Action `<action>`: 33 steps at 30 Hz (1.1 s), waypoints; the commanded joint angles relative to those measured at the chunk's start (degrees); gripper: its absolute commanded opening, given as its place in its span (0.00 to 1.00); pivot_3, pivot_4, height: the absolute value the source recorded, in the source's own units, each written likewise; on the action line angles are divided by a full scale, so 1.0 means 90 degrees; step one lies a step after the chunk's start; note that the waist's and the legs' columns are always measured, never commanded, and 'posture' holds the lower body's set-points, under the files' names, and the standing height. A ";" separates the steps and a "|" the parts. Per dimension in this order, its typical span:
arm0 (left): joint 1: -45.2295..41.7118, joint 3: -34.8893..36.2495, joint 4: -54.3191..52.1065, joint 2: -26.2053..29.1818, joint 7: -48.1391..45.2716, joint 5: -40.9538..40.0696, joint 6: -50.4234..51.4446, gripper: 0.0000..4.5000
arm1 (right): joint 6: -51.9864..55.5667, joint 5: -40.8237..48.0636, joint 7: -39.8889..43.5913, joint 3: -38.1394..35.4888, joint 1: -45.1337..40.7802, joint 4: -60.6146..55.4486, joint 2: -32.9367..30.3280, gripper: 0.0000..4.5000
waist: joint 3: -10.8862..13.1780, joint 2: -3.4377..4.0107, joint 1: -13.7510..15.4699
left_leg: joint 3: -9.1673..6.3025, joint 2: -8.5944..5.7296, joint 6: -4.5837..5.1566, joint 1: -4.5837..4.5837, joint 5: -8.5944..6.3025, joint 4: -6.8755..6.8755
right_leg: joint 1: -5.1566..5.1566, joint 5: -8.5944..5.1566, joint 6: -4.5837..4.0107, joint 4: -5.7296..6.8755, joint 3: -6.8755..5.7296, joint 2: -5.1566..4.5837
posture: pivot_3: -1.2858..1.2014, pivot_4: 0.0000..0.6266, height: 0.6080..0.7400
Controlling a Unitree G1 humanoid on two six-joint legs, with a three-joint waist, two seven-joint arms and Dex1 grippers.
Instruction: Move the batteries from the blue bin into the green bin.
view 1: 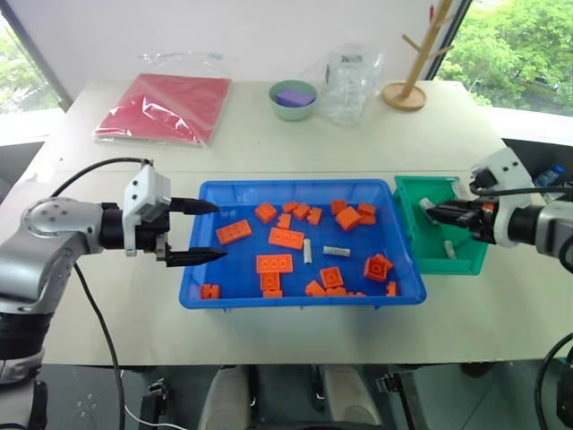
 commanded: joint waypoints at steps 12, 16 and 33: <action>-0.0091 0.0080 -0.0222 0.0011 0.0121 -0.0049 0.0063 1.00 | -0.0160 0.1068 -0.0441 0.1711 -0.2128 -0.0380 0.1520 0.80 | -0.0003 -0.0009 -0.0093 | -0.0018 0.0013 0.0006 -0.0003 -0.0004 -0.0009 | 0.0000 -0.0002 -0.0002 0.0006 -0.0019 0.0009 | 0.52 0.24 0.97; -0.0130 0.0087 -0.0312 0.0013 0.0197 -0.0081 0.0140 1.00 | -0.0533 0.0753 -0.0615 0.2646 -0.1789 -0.0393 0.1791 0.80 | -0.0003 -0.0009 -0.0057 | -0.0015 0.0002 0.0006 -0.0015 -0.0003 -0.0002 | -0.0004 -0.0001 -0.0002 0.0005 -0.0016 -0.0004 | 0.52 0.24 0.97; -0.0037 0.0278 -0.0560 0.0153 0.0269 -0.0195 0.0385 1.00 | -0.0956 0.0128 -0.1089 0.4048 -0.1062 0.0113 0.2267 0.80 | -0.0003 -0.0010 0.0026 | -0.0012 0.0002 0.0006 -0.0010 -0.0003 0.0005 | -0.0001 -0.0003 -0.0004 0.0006 -0.0013 0.0003 | 0.52 0.24 0.97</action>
